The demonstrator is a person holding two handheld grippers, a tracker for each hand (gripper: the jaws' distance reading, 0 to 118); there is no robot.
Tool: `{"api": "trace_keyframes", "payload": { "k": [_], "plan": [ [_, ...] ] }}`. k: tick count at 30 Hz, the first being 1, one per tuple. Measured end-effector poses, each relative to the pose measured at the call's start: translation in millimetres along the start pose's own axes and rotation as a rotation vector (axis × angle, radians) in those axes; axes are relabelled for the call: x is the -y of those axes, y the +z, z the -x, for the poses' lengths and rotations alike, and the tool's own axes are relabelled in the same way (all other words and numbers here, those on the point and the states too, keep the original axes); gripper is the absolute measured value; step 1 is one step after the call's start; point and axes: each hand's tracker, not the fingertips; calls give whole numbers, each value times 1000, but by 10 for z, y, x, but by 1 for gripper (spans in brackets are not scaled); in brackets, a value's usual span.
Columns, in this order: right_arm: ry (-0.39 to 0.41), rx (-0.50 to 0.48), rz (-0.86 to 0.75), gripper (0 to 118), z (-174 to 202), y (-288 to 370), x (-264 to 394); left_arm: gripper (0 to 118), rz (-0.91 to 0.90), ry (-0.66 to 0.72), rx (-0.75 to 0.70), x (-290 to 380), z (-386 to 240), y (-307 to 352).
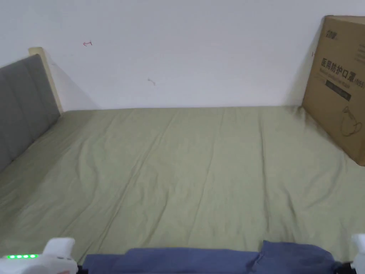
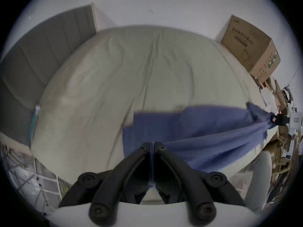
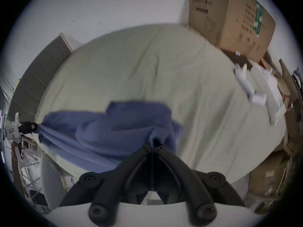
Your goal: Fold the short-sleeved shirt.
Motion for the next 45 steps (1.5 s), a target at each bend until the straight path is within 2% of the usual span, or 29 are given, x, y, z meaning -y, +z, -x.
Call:
{"api": "trace_keyframes", "payload": {
  "k": [1, 2, 4, 5, 7, 8, 12, 14, 15, 16, 17, 18, 20, 23, 24, 25, 26, 27, 28, 29, 33, 35, 36, 37, 38, 39, 42, 45],
  "plan": [
    [-16, 6, 20, 1, -22, -111, 104, 4, 15, 7, 8, 86, 21, -92],
    [-20, 8, 46, 2, -40, -231, 201, 10, 18, 34, 22, 147, 47, -189],
    [-93, -9, 60, 17, -59, -336, 299, 36, 35, 62, 18, 199, 71, -269],
    [-128, -13, 35, 38, -54, -293, 307, 61, 24, 82, 37, 180, 140, -293],
    [-184, -52, -20, 87, -39, -118, 259, 110, 5, 145, 86, 109, 222, -177],
    [-188, -40, -35, 95, -8, -38, 219, 118, 10, 153, 83, 74, 256, -130],
    [-81, 21, -168, 91, 235, 364, 22, 113, -97, 151, 82, -30, 356, 208],
    [-63, -26, -240, 88, 433, 535, -31, 111, -117, 189, 109, 8, 287, 383],
    [-60, -38, -265, 75, 521, 575, -44, 101, -134, 206, 147, 29, 309, 412],
    [-61, -39, -288, 51, 616, 581, -61, 74, -146, 224, 173, 54, 335, 420],
    [-66, -38, -303, 10, 732, 561, -53, 18, -136, 254, 196, 75, 355, 392],
    [-60, -63, -305, 3, 850, 544, -38, 0, -119, 280, 203, 128, 379, 344],
    [-23, -118, -296, 3, 1057, 451, -12, 0, -107, 294, 234, 212, 435, 271],
    [56, -96, -252, 3, 1354, 264, 29, 3, -105, 374, 249, 349, 466, 240],
    [58, -103, -249, 3, 1406, 192, 33, 19, -98, 421, 276, 374, 530, 223],
    [64, -116, -236, 3, 1463, 152, 43, 46, -85, 466, 292, 382, 581, 218],
    [65, -140, -217, 3, 1513, 112, 54, 92, -63, 505, 327, 395, 639, 163],
    [61, -159, -208, 3, 1553, 69, 67, 116, -45, 532, 355, 414, 673, 92],
    [60, -170, -200, 3, 1586, 32, 77, 117, -49, 551, 380, 437, 695, 22],
    [62, -179, -187, 3, 1624, 1, 80, 111, -66, 578, 405, 418, 807, -132],
    [89, -184, -162, 3, 1745, -84, 96, 114, 21, 669, 515, 418, 851, -594],
    [103, -182, -151, 3, 1772, -114, 97, 113, 5, 667, 485, 435, 832, -640],
    [106, -179, -146, 3, 1802, -112, 111, 108, -1, 688, 491, 416, 818, -634],
    [109, -182, -142, 3, 1801, -123, 111, 88, -7, 689, 500, 393, 810, -622],
    [112, -185, -137, 3, 1801, -145, 109, 31, -19, 695, 470, 381, 805, -544],
    [115, -183, -133, 3, 1803, -163, 109, 7, -26, 685, 402, 336, 783, -532],
    [146, -149, -109, 3, 1830, -220, 147, 7, 38, 679, 434, 228, 812, -786],
    [140, -155, -118, 3, 1739, -180, 216, 7, 18, 643, 385, 91, 869, -652]
  ]
}}
